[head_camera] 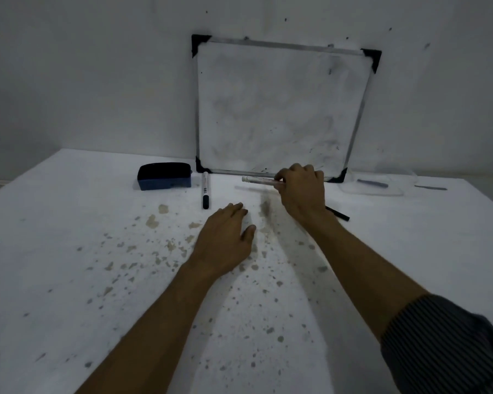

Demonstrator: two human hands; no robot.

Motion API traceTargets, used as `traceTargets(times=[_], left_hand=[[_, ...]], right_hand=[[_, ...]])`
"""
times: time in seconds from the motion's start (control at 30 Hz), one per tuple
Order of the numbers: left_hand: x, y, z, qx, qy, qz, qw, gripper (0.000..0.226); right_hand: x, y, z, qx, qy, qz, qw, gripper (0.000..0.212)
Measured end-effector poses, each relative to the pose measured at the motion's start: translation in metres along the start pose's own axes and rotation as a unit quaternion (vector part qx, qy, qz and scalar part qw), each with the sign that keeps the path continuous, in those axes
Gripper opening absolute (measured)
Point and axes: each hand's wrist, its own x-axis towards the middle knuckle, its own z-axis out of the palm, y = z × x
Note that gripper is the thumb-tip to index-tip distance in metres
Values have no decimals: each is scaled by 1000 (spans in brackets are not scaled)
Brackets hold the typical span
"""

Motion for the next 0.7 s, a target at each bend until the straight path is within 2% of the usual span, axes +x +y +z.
traceTargets(times=[0.33,0.5,0.6,0.7], left_hand=[[1,-1,0,-17,20,12,1000,53],[1,1,-3,-36,18,4,999,46],[4,5,-13,-85,111,-39,989,18],[6,5,-23,-98,176,-114,973,16]], right_hand=[[27,0,40,-18,-18,5,1000,31],[-7,-13,29,78,20,54,995,34],[-44,-31,14,150,-11,61,987,31],[-93,-44,-5,223,-37,60,972,33]])
